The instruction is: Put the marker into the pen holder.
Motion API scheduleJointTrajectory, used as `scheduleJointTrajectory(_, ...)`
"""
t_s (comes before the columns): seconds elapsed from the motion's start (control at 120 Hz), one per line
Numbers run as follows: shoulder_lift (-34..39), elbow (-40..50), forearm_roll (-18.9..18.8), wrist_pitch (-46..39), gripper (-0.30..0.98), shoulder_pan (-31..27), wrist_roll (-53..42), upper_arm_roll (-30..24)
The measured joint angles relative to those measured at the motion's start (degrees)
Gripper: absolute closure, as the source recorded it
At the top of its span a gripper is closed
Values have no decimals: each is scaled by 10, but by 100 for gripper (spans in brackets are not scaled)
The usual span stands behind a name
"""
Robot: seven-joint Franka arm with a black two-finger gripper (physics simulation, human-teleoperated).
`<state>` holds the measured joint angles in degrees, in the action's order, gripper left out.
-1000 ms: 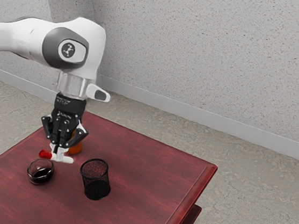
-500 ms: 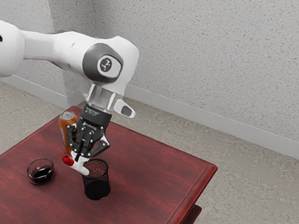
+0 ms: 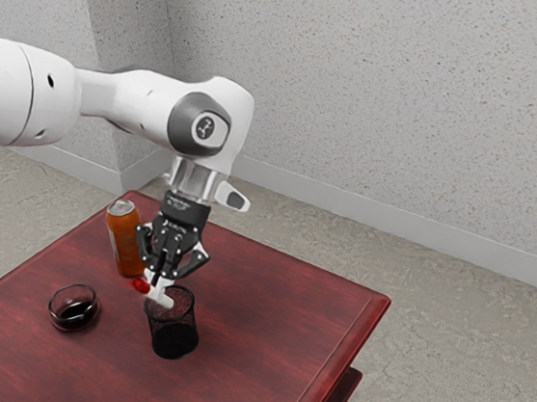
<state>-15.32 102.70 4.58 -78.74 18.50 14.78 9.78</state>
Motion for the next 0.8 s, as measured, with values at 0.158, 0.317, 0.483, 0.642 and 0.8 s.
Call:
scheduleJointTrajectory(0.158, -40, -28, -1, -11, 79, -3, -15, 1)
scheduleJointTrajectory(0.317, -64, -32, -1, -24, 79, -17, -32, 3)
scheduleJointTrajectory(0.483, -69, -31, 4, -37, 55, -14, -46, 3)
scheduleJointTrajectory(0.642, 11, -23, -5, -57, 27, -14, -57, 3)
scheduleJointTrajectory(0.8, 126, -24, -28, -134, 14, -43, -94, 28)
